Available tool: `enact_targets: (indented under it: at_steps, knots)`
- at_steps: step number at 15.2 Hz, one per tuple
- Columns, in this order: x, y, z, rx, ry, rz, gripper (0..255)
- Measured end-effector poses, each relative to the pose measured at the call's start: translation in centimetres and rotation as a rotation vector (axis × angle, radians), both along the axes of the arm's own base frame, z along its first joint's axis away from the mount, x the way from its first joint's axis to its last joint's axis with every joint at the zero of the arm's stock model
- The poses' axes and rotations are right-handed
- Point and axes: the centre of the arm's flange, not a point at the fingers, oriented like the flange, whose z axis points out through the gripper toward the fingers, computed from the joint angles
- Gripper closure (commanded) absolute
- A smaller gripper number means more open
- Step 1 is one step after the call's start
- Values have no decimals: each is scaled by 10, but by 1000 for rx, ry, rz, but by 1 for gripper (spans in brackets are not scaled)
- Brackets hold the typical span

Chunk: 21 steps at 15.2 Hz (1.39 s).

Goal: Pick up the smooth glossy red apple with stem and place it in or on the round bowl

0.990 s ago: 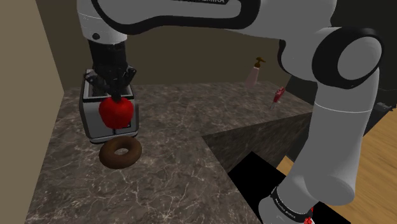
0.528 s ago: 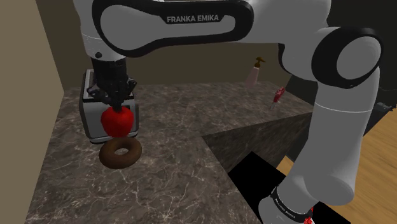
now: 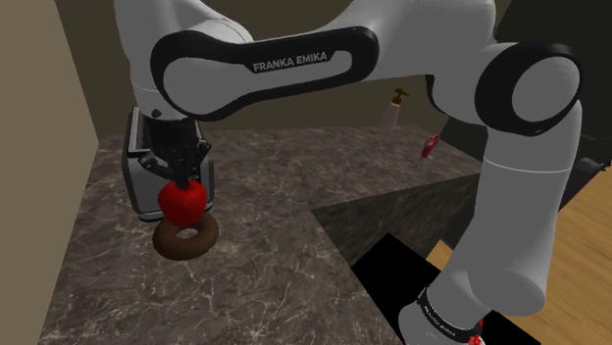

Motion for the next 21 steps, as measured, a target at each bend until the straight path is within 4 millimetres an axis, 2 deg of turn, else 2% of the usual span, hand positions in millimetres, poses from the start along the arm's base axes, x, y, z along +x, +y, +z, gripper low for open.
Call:
enact_targets:
  at_steps: [4,10,11,17,19,21]
  knots:
    - [0,0,-21,0,0,0,255]
    - [-1,0,-25,0,0,0,255]
    - [-1,0,-25,0,0,0,0]
    - [-1,0,-25,0,-1,0,0]
    - [-3,3,-10,1,-1,0,0]
    - [-4,2,15,1,-2,0,0]
